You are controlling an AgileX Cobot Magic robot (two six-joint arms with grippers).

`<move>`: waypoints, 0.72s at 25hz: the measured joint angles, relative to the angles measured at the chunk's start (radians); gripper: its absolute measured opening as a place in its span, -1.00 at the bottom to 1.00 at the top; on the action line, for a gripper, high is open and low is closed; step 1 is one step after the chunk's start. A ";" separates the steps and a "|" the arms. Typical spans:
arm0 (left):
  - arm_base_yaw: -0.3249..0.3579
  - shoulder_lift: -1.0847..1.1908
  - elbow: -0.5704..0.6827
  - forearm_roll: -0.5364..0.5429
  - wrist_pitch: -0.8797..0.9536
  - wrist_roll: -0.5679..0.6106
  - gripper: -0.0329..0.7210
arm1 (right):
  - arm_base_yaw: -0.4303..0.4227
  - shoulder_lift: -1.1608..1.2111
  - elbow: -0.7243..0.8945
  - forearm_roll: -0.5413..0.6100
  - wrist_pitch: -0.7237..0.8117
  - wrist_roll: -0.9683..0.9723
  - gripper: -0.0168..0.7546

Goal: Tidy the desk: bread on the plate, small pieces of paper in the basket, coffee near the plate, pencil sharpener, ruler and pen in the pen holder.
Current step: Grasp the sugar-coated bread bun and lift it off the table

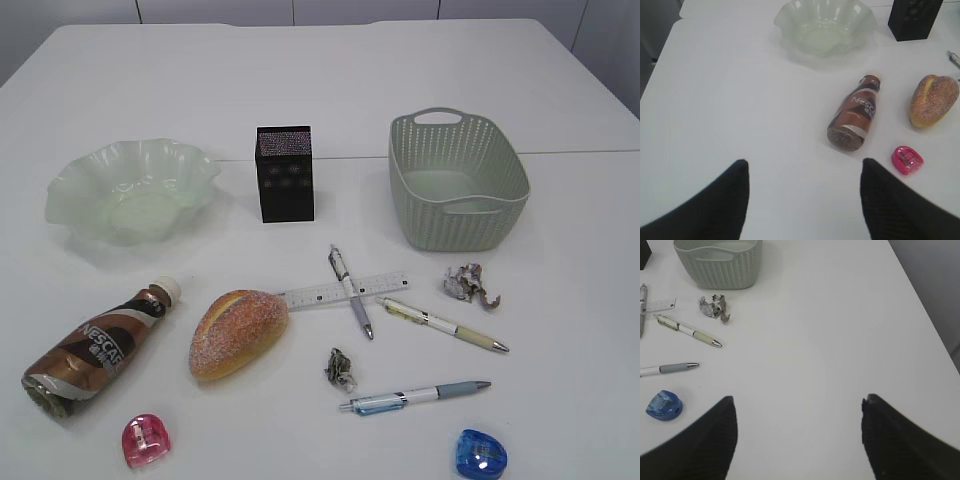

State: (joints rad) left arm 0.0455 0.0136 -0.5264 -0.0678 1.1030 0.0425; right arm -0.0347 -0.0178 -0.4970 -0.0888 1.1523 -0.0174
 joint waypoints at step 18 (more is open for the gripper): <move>0.000 0.000 0.000 0.000 0.000 0.000 0.43 | 0.000 0.000 0.000 0.002 0.000 0.000 0.50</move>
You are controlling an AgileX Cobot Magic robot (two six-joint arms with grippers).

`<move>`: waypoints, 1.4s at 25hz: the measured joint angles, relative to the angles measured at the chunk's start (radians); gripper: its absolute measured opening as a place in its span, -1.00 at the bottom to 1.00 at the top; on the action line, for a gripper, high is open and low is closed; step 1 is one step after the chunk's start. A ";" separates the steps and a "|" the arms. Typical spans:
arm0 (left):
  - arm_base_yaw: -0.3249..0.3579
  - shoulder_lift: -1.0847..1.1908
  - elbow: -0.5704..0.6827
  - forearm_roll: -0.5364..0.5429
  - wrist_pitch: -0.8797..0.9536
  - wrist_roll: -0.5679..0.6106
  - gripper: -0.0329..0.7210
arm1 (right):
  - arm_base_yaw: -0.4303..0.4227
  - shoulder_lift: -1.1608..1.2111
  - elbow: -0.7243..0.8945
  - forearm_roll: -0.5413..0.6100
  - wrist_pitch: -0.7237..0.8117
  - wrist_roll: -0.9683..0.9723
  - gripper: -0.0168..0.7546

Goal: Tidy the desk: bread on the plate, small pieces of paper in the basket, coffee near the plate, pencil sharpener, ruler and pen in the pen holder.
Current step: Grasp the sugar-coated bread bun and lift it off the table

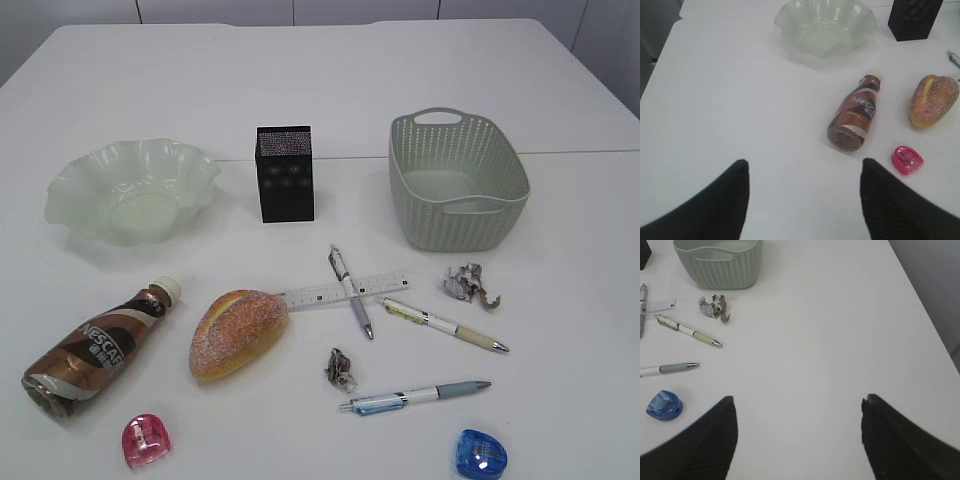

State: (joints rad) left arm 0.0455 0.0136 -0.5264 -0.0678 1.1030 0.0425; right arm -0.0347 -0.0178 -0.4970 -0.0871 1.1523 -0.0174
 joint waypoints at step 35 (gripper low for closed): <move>-0.044 0.139 -0.126 -0.084 -0.074 0.037 0.38 | 0.000 0.084 -0.048 0.120 -0.137 0.046 0.44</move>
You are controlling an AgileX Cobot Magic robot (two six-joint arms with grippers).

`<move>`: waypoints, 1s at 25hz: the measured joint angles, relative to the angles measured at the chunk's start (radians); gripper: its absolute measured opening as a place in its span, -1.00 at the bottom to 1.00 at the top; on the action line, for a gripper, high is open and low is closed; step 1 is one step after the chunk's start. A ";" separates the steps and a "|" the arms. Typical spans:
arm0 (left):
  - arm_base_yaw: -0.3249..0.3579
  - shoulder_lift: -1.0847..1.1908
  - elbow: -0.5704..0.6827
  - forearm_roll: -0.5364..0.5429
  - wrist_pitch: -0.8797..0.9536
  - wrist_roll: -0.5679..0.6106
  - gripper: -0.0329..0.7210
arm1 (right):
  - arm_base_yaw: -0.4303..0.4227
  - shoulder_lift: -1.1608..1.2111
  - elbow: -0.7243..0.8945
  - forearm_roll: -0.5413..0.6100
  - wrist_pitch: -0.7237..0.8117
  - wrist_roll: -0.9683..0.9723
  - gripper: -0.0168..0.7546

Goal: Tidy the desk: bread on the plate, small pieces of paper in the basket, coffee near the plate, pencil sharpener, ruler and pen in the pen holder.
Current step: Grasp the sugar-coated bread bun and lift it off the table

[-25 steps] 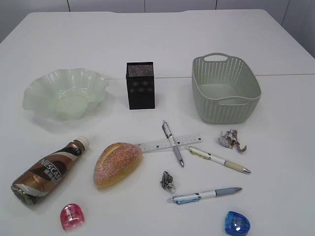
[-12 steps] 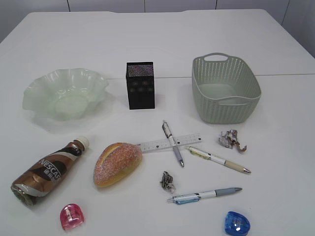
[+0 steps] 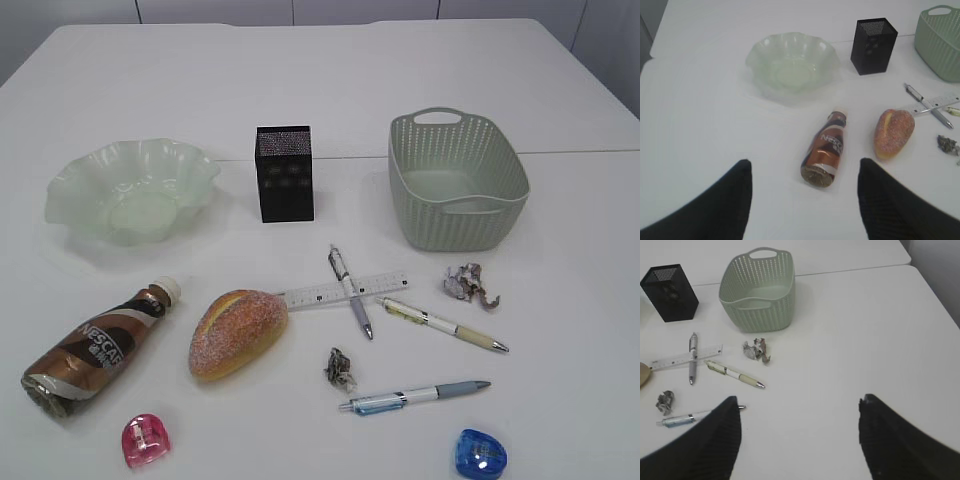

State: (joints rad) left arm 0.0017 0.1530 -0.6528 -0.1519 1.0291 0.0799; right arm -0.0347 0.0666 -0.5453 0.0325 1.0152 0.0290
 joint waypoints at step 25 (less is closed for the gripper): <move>0.000 0.689 -0.215 -0.090 -0.131 0.090 0.38 | 0.000 0.843 -0.263 0.060 -0.213 0.000 0.42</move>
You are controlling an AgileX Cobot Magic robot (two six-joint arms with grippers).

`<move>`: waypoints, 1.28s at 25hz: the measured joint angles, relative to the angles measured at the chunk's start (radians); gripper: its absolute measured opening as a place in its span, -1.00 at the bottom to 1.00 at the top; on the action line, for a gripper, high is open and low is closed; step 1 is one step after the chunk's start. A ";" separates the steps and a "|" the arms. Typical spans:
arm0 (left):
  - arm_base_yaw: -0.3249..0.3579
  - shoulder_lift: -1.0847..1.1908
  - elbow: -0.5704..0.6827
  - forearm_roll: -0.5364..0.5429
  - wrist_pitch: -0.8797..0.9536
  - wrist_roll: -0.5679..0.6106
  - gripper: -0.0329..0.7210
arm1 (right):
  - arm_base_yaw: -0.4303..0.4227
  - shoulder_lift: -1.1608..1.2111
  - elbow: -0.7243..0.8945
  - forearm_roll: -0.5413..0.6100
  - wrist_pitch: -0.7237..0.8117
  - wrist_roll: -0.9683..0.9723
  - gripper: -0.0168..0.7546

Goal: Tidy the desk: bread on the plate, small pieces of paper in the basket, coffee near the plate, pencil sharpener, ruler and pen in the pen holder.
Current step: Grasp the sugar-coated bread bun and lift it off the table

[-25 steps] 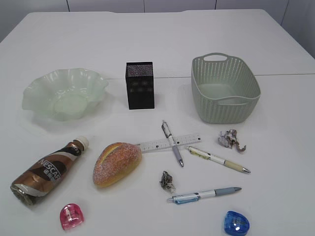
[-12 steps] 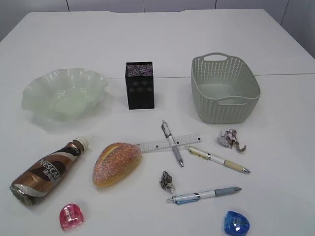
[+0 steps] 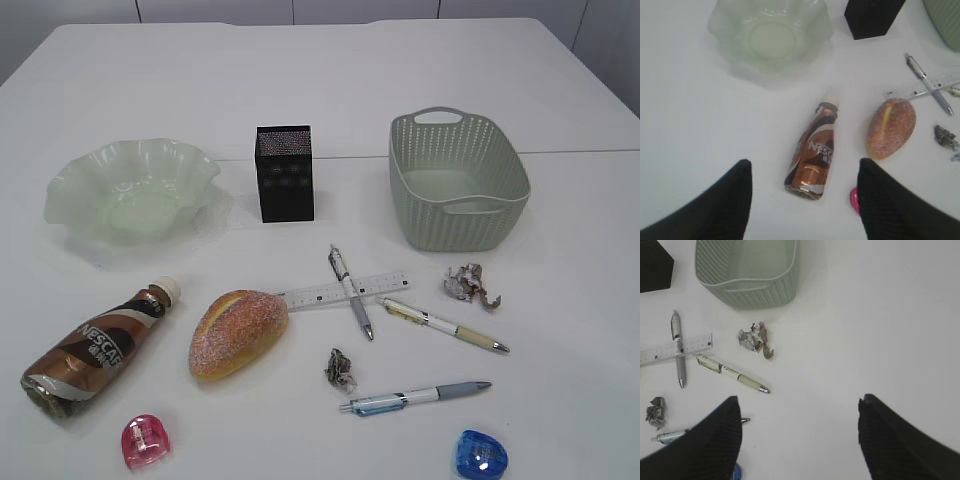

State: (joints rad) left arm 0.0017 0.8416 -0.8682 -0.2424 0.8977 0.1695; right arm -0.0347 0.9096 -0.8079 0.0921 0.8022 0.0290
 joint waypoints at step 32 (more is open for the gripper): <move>-0.518 1.075 -0.502 0.008 -0.030 0.230 0.69 | 0.048 0.192 -0.006 0.000 0.058 -0.029 0.42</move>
State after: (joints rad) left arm -0.5159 1.9169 -1.3704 -0.2347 0.8674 0.3999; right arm 0.0136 1.1015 -0.8142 0.0921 0.8602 0.0000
